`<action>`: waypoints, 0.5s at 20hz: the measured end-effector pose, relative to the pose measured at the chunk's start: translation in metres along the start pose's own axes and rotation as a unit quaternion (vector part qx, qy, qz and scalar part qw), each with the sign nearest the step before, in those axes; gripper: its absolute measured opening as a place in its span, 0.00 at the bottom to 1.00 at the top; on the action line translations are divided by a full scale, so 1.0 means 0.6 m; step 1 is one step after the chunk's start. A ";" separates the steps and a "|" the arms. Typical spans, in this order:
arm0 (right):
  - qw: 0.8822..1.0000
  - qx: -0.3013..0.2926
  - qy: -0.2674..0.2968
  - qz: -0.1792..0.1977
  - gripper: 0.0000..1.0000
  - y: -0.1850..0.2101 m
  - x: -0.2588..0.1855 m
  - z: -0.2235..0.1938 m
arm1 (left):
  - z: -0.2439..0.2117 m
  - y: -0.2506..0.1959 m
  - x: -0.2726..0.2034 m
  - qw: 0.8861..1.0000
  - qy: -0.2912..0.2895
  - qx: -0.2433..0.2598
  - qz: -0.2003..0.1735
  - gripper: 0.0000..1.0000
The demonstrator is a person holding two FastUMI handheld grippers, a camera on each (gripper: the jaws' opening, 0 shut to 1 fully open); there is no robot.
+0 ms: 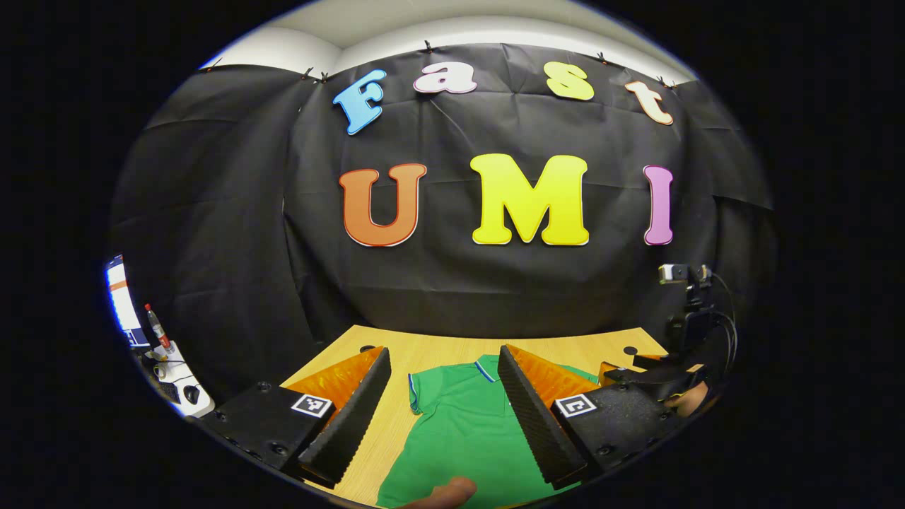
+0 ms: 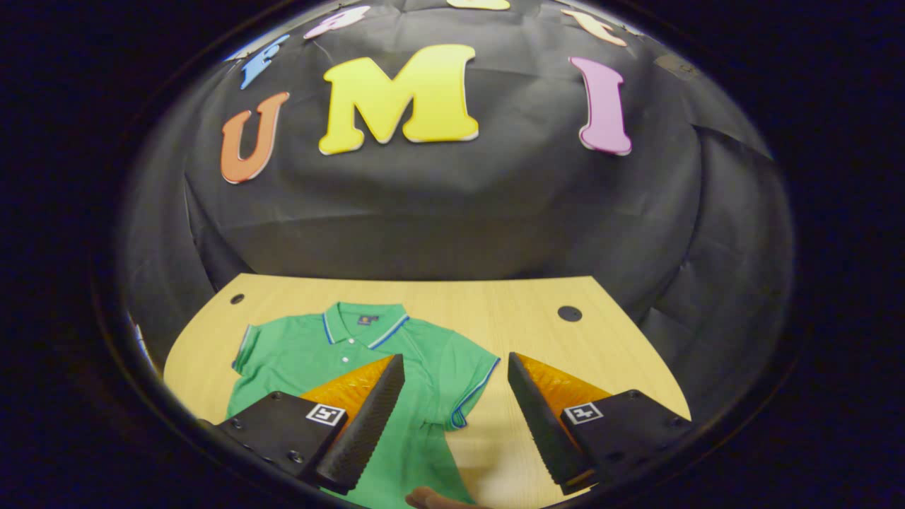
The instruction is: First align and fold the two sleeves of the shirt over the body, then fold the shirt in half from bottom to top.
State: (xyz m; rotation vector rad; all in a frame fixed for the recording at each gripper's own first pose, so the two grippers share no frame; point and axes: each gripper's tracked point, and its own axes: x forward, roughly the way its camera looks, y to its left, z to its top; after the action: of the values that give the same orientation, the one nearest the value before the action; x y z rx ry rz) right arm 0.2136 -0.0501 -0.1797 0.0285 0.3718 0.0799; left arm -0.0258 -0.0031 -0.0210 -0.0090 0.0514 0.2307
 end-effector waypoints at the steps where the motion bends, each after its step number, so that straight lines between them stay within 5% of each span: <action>1: 1.000 -0.006 0.014 -0.003 0.96 -0.009 0.025 -0.019 | 0.002 -0.003 -0.003 1.000 -0.001 -0.001 0.005 0.99; 6: 0.997 0.014 0.072 -0.003 0.94 -0.028 0.115 -0.078 | 0.024 -0.017 -0.010 0.999 -0.027 0.020 0.029 0.98; 10: 0.994 0.043 0.104 -0.017 0.96 -0.034 0.150 -0.100 | 0.004 -0.034 -0.007 1.000 -0.008 0.021 0.012 0.99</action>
State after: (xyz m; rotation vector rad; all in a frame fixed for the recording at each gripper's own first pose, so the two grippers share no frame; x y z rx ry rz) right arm 0.2767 -0.0622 -0.2690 0.1002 0.5829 0.0332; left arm -0.0253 -0.0238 -0.0184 0.0347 0.0402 0.2544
